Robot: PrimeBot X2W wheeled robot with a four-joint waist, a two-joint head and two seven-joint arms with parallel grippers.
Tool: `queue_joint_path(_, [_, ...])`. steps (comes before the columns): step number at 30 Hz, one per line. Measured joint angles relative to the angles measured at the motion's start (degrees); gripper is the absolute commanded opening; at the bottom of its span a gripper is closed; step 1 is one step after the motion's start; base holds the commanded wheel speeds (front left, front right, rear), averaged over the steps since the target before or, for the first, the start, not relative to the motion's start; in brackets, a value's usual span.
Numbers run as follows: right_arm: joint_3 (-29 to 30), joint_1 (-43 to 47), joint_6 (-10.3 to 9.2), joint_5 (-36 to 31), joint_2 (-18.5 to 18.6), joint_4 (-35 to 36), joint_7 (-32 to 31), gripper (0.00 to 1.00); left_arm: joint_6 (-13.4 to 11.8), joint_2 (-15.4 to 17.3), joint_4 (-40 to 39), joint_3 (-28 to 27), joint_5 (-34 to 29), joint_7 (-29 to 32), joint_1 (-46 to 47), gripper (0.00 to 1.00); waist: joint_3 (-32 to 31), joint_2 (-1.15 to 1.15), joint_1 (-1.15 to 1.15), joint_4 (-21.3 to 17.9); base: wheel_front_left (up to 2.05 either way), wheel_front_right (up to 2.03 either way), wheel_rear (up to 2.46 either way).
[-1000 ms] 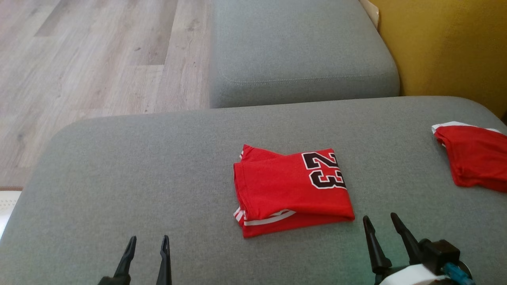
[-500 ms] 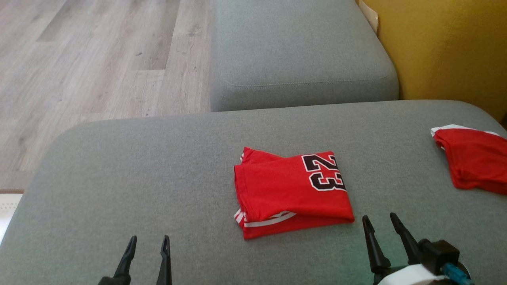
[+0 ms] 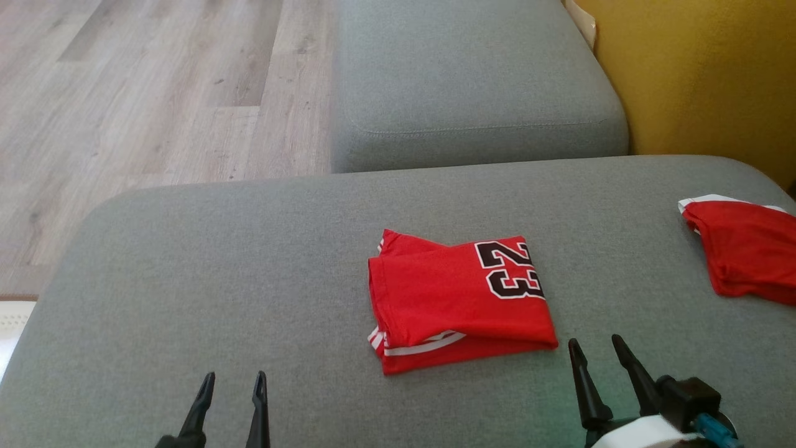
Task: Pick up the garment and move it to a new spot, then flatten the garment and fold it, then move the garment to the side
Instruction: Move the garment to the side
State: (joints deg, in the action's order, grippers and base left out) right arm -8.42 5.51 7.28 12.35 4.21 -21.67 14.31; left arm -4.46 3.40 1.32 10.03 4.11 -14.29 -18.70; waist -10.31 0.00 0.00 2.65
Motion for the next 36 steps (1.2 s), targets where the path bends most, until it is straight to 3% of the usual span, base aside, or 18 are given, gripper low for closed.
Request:
queue_joint_path(17, [1.5, -0.2, 0.00, 0.3, -0.2, -1.0, 0.0, 1.00, 0.1, 0.0, 1.2, 0.2, 1.2, 0.0, 0.0, 1.00, 1.4, 0.00, 0.00, 1.5, 0.00, 0.00, 0.00])
queue_joint_path(22, [2.5, -1.9, 0.00, 0.9, -0.2, -5.0, 0.0, 1.00, -0.1, 0.0, 1.2, 0.6, 1.6, 0.0, 0.1, 1.00, 2.6, 0.00, 0.00, 1.9, 0.00, 0.00, 0.00])
queue_joint_path(27, [2.5, -9.1, 0.00, 2.9, 0.5, -11.1, -0.1, 1.00, -0.1, 0.0, 1.2, 1.8, 1.5, 0.0, 0.8, 1.00, 4.8, 0.00, 0.00, 2.4, 0.00, 0.00, 0.00])
queue_joint_path(36, [-4.3, -23.1, 0.00, 12.7, 6.4, -23.1, -13.6, 1.00, -0.1, 0.0, 2.1, 4.1, 1.5, 0.0, 4.0, 1.00, 8.4, 0.00, 0.00, 3.9, 0.00, 0.00, 0.00])
